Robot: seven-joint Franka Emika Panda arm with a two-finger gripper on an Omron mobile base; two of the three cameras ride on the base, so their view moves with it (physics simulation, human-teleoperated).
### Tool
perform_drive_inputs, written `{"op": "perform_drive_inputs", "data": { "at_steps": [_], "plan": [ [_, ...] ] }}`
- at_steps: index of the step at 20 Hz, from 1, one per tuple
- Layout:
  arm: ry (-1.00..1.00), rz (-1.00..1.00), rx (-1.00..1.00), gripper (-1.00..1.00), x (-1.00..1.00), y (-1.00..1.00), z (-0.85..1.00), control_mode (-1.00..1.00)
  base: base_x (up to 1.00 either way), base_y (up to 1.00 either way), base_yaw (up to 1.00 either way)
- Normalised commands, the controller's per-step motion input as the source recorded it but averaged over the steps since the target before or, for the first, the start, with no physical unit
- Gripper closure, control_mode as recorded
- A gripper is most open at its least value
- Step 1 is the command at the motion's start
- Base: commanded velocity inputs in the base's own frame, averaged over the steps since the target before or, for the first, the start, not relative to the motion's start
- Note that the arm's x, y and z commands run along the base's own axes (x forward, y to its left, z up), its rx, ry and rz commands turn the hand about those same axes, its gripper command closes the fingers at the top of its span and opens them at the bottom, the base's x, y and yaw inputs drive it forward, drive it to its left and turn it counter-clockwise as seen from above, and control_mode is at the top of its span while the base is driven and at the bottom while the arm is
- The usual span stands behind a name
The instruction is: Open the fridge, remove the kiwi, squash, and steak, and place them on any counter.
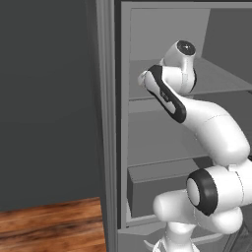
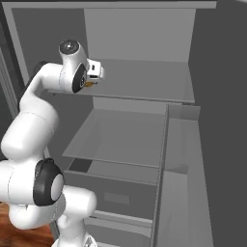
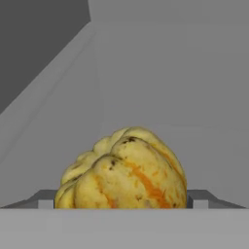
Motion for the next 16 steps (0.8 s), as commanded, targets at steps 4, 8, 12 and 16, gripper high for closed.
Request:
{"op": "perform_drive_inputs", "data": {
  "at_steps": [4,8,12,16],
  "plan": [
    [0.00,0.00,0.00,1.00,0.00,0.00,0.00,-1.00,0.00,0.00,0.00],
    [-0.04,0.00,0.00,1.00,-0.66,0.00,0.00,-1.00,0.00,0.00,0.00],
    [-0.04,-0.05,0.00,1.00,-1.00,-0.01,0.27,-1.00,0.00,0.00,0.00],
    [0.00,-0.06,0.00,1.00,-1.00,-0.02,0.55,-1.00,0.00,0.00,0.00]
  ]
}}
